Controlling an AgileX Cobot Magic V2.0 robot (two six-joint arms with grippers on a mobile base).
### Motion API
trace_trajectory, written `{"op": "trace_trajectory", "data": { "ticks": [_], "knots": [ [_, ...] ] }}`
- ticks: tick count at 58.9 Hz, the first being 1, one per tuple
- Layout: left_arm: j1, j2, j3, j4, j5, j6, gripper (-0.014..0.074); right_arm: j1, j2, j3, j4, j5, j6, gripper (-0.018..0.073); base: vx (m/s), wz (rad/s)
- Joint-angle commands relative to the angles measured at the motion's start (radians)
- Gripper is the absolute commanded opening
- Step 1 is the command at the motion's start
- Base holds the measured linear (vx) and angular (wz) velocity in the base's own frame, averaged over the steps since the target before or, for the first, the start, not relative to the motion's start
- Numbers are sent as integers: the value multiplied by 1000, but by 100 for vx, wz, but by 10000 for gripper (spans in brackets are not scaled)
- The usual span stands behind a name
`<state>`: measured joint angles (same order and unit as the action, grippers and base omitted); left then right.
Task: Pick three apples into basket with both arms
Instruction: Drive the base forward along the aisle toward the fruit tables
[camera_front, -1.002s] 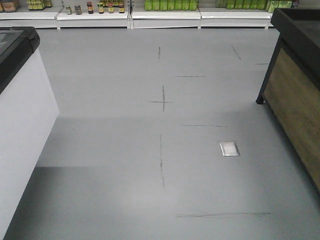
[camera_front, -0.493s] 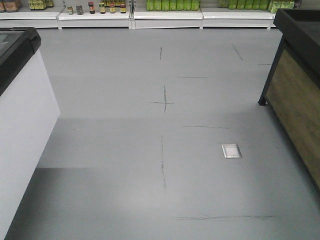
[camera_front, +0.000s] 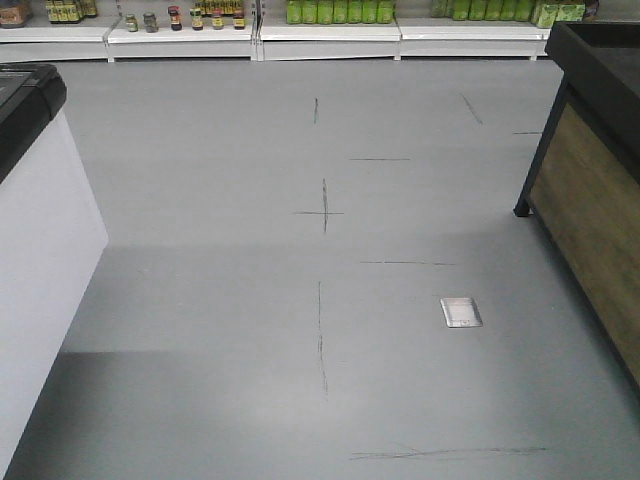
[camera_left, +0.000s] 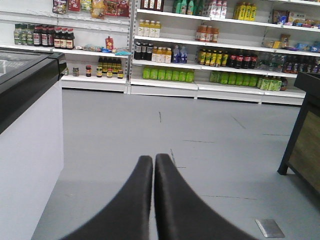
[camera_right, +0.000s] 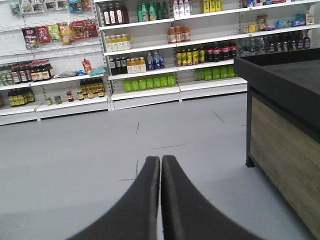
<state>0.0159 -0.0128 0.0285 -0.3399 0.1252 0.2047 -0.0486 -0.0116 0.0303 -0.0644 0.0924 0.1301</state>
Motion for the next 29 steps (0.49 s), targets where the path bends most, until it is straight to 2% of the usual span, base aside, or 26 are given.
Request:
{"op": "trace_trajectory", "data": {
  "ticks": [1, 14, 29],
  "knots": [
    [1, -13, -25, -6, -74, -11, -6, -4, -12, 11, -9, -73, -8, -9, 13, -10],
    [1, -13, -25, -6, -74, -11, -6, -4, -12, 11, -9, -73, -8, -9, 12, -4],
    [1, -13, -25, -6, -74, -11, -6, -4, -12, 11, -9, -73, -8, -9, 13, 13]
  ]
}}
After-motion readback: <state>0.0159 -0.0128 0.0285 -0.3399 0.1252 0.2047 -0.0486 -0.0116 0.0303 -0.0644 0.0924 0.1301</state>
